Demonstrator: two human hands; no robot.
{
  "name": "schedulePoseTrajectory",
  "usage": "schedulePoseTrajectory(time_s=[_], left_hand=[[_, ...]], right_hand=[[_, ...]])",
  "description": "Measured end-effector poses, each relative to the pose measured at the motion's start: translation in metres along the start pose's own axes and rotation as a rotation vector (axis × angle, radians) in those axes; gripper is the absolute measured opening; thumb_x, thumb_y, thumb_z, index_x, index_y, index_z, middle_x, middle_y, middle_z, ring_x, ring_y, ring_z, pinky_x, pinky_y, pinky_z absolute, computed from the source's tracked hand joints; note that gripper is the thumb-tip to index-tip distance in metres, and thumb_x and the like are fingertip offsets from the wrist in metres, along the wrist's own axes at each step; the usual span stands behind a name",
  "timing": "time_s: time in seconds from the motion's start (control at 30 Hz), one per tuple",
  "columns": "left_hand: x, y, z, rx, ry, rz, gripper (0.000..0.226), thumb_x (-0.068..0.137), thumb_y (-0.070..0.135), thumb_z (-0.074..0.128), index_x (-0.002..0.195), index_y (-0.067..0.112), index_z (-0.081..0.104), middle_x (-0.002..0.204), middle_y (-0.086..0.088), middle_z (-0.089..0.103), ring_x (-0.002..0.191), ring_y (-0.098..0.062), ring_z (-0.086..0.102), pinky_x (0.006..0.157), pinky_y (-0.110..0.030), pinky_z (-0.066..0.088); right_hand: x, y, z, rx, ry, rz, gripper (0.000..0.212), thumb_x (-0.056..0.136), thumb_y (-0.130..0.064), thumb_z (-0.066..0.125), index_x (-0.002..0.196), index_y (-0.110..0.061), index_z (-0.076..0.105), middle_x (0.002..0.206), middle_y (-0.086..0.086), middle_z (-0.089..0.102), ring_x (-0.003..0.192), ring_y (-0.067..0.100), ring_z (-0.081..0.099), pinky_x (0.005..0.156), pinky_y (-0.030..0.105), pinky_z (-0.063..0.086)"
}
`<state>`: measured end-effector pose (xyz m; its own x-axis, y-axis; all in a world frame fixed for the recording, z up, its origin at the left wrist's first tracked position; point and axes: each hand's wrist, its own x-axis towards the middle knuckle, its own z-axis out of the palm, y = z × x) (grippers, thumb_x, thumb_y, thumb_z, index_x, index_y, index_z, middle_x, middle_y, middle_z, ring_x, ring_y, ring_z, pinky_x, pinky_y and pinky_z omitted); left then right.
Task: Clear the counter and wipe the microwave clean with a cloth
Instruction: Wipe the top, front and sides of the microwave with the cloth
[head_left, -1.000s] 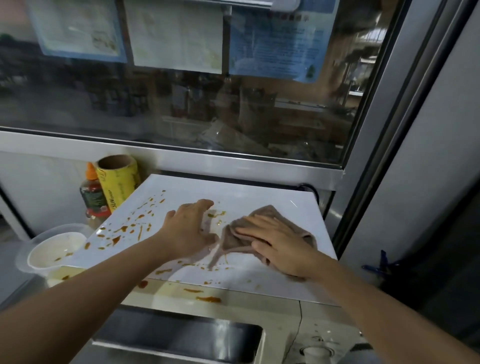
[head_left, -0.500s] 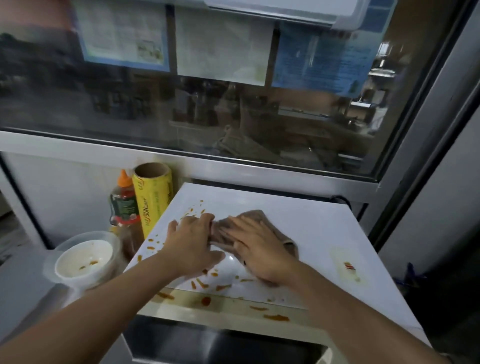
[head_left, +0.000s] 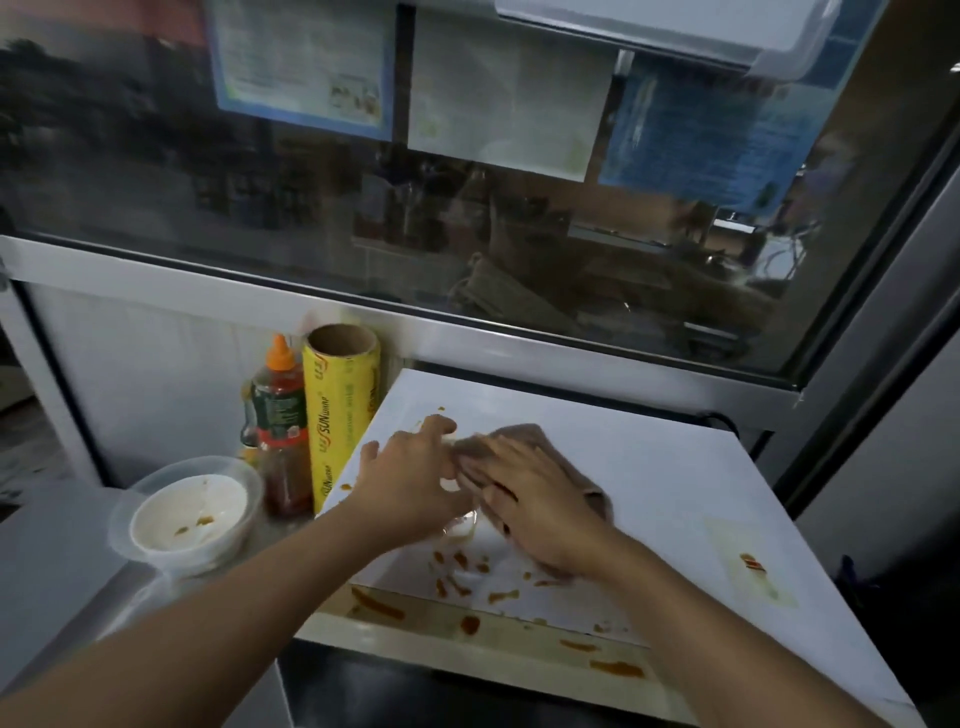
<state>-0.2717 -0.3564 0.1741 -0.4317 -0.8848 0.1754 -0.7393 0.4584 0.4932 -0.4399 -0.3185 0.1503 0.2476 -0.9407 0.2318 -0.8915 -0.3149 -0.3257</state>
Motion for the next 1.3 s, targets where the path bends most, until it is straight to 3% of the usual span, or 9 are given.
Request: schedulePoseTrajectory(time_s=[0.1, 0.2, 0.33, 0.47, 0.6, 0.7, 0.87, 1.1, 1.3], left_hand=[[-0.001, -0.02, -0.017, -0.024, 0.018, -0.028, 0.069, 0.074, 0.045, 0.069, 0.132, 0.027, 0.036, 0.107, 0.015, 0.057, 0.113, -0.015, 0.049, 0.101, -0.04, 0.033], [-0.001, -0.045, -0.026, 0.08, 0.021, -0.085, 0.07, 0.076, 0.047, 0.067, 0.134, 0.028, 0.034, 0.129, 0.008, 0.052, 0.125, -0.02, 0.04, 0.105, -0.043, 0.027], [0.0, -0.07, -0.027, 0.015, 0.034, -0.102, 0.057, 0.081, 0.042, 0.062, 0.13, 0.027, 0.036, 0.135, 0.008, 0.049, 0.128, -0.019, 0.038, 0.106, -0.044, 0.027], [-0.001, -0.075, -0.026, -0.026, 0.033, -0.075, 0.054, 0.081, 0.039, 0.062, 0.127, 0.027, 0.037, 0.134, 0.01, 0.051, 0.125, -0.018, 0.041, 0.104, -0.043, 0.029], [-0.004, -0.077, -0.026, -0.072, 0.021, -0.084, 0.063, 0.081, 0.038, 0.064, 0.133, 0.023, 0.034, 0.138, 0.007, 0.049, 0.125, -0.019, 0.043, 0.104, -0.041, 0.033], [-0.012, -0.081, -0.031, -0.173, 0.001, -0.072, 0.062, 0.081, 0.036, 0.066, 0.133, 0.024, 0.035, 0.138, 0.01, 0.049, 0.126, -0.017, 0.044, 0.105, -0.042, 0.034], [-0.037, -0.088, -0.037, -0.227, -0.05, -0.106, 0.065, 0.08, 0.041, 0.068, 0.132, 0.031, 0.031, 0.136, 0.004, 0.047, 0.124, -0.021, 0.044, 0.103, -0.048, 0.039], [-0.076, -0.084, -0.039, -0.297, -0.081, -0.137, 0.073, 0.075, 0.043, 0.073, 0.132, 0.034, 0.029, 0.136, 0.004, 0.049, 0.12, -0.021, 0.048, 0.099, -0.044, 0.044], [-0.087, -0.083, -0.038, -0.267, -0.097, -0.142, 0.083, 0.069, 0.034, 0.079, 0.133, 0.033, 0.027, 0.137, 0.007, 0.049, 0.122, -0.018, 0.047, 0.099, -0.037, 0.042]], right_hand=[[-0.011, 0.016, -0.014, 0.051, -0.069, 0.019, 0.041, 0.099, -0.028, 0.04, 0.139, -0.038, 0.04, 0.152, -0.015, 0.026, 0.139, 0.003, 0.017, 0.115, 0.025, 0.011], [0.016, 0.033, -0.019, -0.049, -0.016, 0.127, 0.041, 0.1, -0.023, 0.037, 0.141, -0.031, 0.039, 0.15, -0.011, 0.031, 0.138, 0.009, 0.022, 0.114, 0.024, 0.012], [0.079, 0.028, -0.001, -0.178, 0.051, 0.231, 0.042, 0.1, -0.023, 0.032, 0.141, -0.028, 0.037, 0.15, -0.007, 0.032, 0.137, 0.017, 0.026, 0.114, 0.031, 0.016], [0.09, -0.013, 0.018, -0.085, 0.032, 0.01, 0.041, 0.098, -0.023, 0.034, 0.138, -0.027, 0.043, 0.146, -0.004, 0.038, 0.133, 0.017, 0.029, 0.108, 0.029, 0.019], [0.05, -0.021, 0.018, 0.067, -0.058, -0.11, 0.043, 0.094, -0.033, 0.035, 0.136, -0.034, 0.045, 0.149, -0.013, 0.032, 0.136, 0.003, 0.022, 0.11, 0.022, 0.012], [0.046, 0.001, 0.001, 0.053, -0.034, -0.017, 0.04, 0.097, -0.023, 0.044, 0.136, -0.034, 0.047, 0.147, -0.012, 0.036, 0.137, 0.009, 0.026, 0.114, 0.029, 0.02], [0.077, -0.017, 0.012, -0.122, 0.005, 0.172, 0.043, 0.1, -0.02, 0.033, 0.142, -0.028, 0.038, 0.153, -0.007, 0.026, 0.14, 0.015, 0.021, 0.116, 0.034, 0.013], [0.0, -0.074, 0.019, 0.052, -0.053, -0.124, 0.042, 0.096, -0.025, 0.037, 0.136, -0.036, 0.045, 0.149, -0.013, 0.033, 0.138, 0.007, 0.024, 0.114, 0.027, 0.016], [-0.002, -0.047, -0.001, -0.069, -0.015, 0.174, 0.042, 0.1, -0.021, 0.038, 0.14, -0.034, 0.04, 0.152, -0.011, 0.028, 0.141, 0.011, 0.021, 0.116, 0.032, 0.016]])
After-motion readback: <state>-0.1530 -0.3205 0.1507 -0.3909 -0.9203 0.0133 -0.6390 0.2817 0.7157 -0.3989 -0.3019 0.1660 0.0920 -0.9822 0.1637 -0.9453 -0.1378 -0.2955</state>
